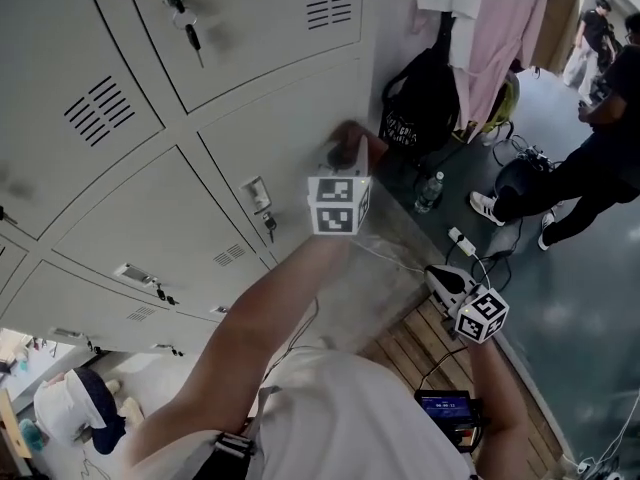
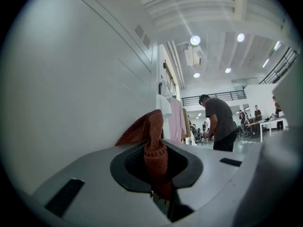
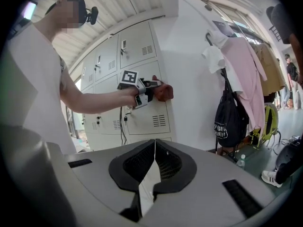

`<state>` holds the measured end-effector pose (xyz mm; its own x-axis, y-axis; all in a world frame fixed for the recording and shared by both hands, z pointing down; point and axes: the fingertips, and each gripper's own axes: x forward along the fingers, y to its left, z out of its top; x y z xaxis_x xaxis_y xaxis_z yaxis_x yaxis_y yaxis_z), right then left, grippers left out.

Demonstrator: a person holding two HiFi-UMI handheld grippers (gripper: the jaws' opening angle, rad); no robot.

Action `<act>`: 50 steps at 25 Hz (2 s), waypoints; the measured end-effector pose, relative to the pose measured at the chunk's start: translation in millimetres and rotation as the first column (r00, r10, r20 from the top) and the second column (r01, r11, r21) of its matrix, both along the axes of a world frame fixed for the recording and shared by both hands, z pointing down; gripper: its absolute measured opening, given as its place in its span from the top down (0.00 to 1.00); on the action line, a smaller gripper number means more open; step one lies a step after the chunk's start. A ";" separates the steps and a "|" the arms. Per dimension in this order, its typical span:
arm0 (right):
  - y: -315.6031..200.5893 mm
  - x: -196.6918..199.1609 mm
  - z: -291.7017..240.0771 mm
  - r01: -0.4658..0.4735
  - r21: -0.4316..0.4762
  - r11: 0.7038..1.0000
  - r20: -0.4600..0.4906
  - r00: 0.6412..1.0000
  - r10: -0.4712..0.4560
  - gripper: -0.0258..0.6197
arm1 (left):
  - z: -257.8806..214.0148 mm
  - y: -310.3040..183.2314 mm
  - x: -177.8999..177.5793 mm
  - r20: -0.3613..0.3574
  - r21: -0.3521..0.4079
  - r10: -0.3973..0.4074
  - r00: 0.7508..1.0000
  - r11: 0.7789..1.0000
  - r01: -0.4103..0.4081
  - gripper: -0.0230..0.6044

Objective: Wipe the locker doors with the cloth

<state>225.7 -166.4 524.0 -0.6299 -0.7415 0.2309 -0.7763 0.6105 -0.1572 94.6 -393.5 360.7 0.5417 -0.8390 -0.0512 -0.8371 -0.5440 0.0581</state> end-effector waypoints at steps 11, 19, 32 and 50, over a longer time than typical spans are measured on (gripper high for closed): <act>-11.8 -37.3 1.7 0.136 -0.001 0.991 -0.008 0.991 -0.136 0.93 | -40.3 54.9 -110.9 -0.225 0.062 -0.152 0.962 0.983 0.170 0.90; -18.2 -77.7 4.7 0.261 -0.008 0.965 -0.022 0.965 -0.261 0.93 | -45.0 93.5 -184.3 -0.303 0.025 -0.248 0.920 0.963 0.268 0.90; -26.0 -108.3 3.6 0.340 0.002 0.940 -0.026 0.940 -0.340 0.93 | -64.8 99.6 -202.7 -0.141 0.090 -0.294 0.945 0.947 0.308 0.90; -40.5 -70.4 -25.9 0.197 0.071 0.978 0.006 0.980 -0.197 0.93 | -48.4 20.3 -52.4 0.044 0.039 -0.052 0.998 0.998 0.050 0.90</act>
<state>155.3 -207.0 498.1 -0.7679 -0.6166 0.1737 -0.6378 0.7611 -0.1182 42.2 -373.2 312.3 0.5008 -0.8635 -0.0595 -0.8650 -0.5017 0.0002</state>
